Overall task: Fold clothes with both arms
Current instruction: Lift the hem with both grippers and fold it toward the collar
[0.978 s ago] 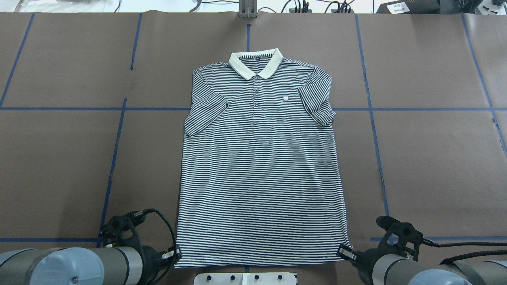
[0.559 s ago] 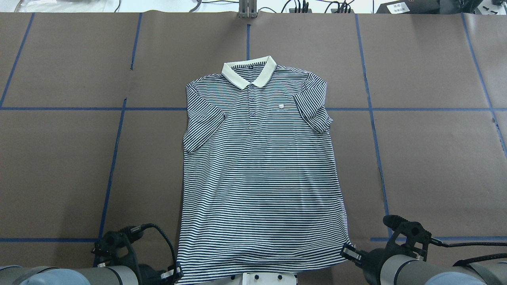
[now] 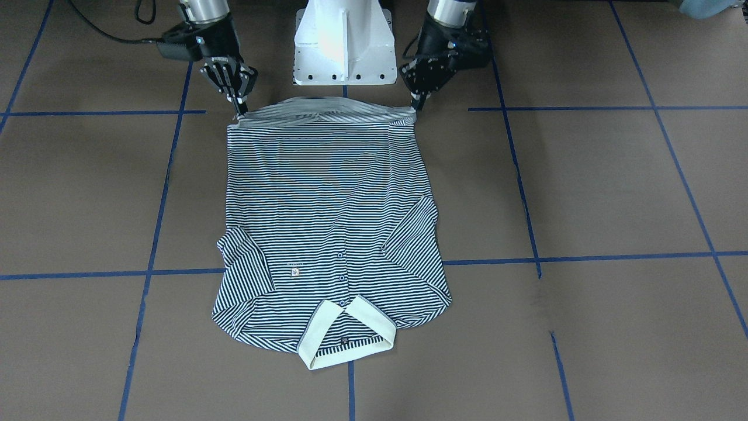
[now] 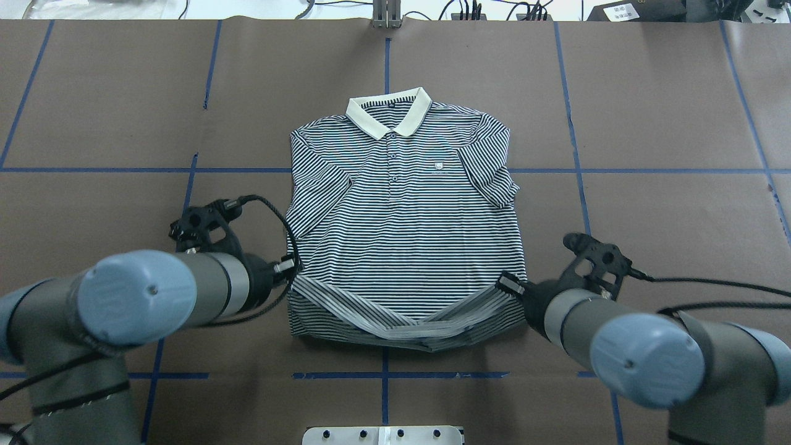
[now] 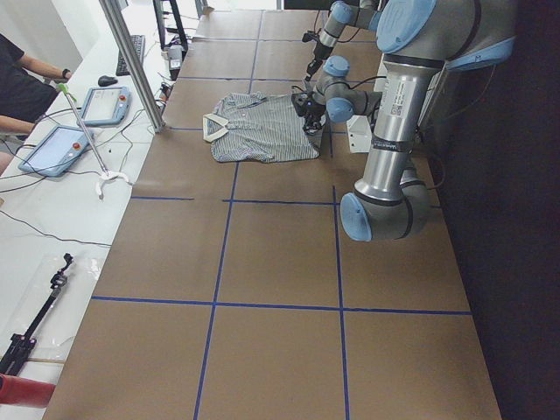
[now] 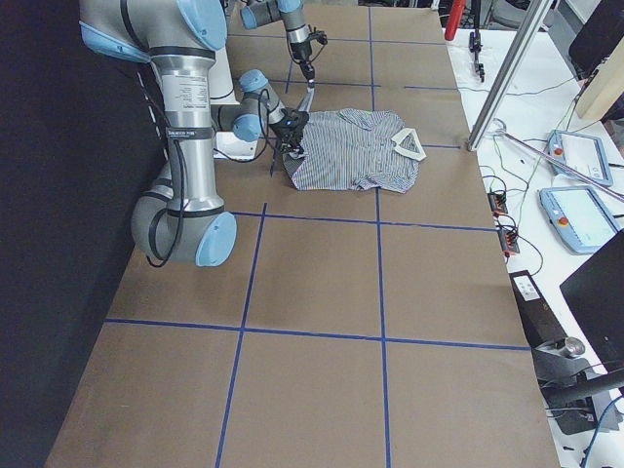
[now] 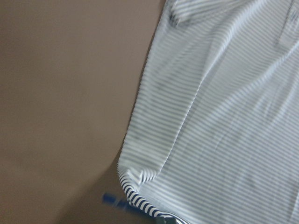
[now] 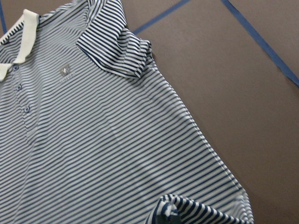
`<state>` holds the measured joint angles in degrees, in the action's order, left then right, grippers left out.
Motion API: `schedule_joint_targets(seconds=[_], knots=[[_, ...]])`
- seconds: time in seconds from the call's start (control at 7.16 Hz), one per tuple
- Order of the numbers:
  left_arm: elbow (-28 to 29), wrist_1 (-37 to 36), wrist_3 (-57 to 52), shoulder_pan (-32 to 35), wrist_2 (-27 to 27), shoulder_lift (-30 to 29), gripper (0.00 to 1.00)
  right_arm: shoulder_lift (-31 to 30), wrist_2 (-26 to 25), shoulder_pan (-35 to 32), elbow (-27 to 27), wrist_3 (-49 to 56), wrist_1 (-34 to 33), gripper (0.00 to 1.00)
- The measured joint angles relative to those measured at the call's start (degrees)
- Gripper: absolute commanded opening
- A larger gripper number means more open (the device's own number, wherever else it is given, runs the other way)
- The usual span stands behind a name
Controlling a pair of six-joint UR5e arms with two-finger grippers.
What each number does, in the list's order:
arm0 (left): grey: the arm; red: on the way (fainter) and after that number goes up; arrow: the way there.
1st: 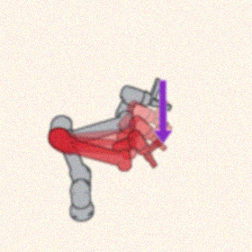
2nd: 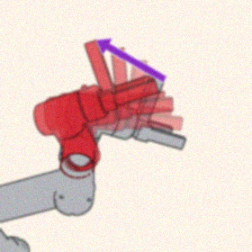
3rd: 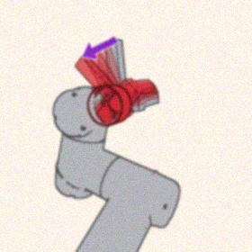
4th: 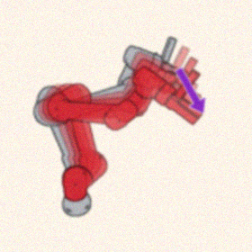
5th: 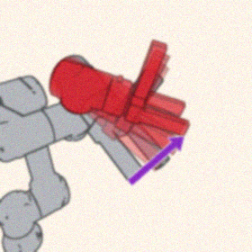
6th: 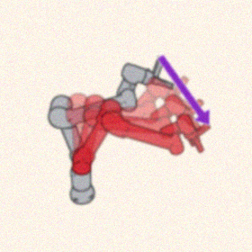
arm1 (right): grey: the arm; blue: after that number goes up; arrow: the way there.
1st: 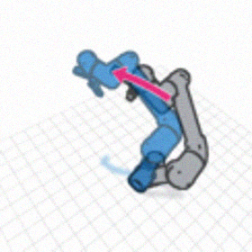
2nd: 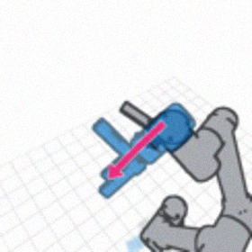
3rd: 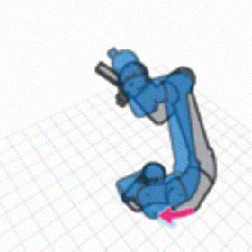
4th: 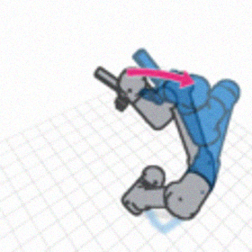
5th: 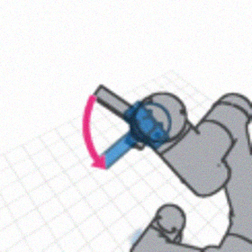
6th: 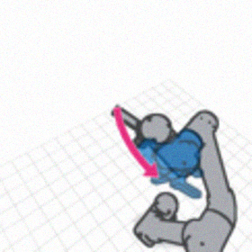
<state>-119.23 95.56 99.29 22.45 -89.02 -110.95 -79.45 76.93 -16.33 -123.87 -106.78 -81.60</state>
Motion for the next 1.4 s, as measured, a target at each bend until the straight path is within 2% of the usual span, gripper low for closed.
schedule_joint_targets(seconds=[0.42, 0.7, 1.12, 1.4], knots=[[20.0, 10.3, -7.4, 11.0, 0.1, -6.4, 0.00, 14.9, 8.3, -17.1, 22.0, 12.9, 0.7, 0.00], [31.4, 16.2, -9.5, 14.7, 0.2, -11.9, 0.00, 23.8, 11.5, -23.6, 37.3, 16.8, 3.9, 0.00], [40.5, 19.5, -11.6, 16.6, 2.6, -16.5, 0.00, 30.0, 13.4, -26.6, 49.4, 18.9, 8.0, 0.00], [42.4, 20.0, -11.7, 16.6, 3.2, -17.9, 0.00, 31.5, 13.5, -26.9, 52.6, 19.8, 8.3, 0.00]])
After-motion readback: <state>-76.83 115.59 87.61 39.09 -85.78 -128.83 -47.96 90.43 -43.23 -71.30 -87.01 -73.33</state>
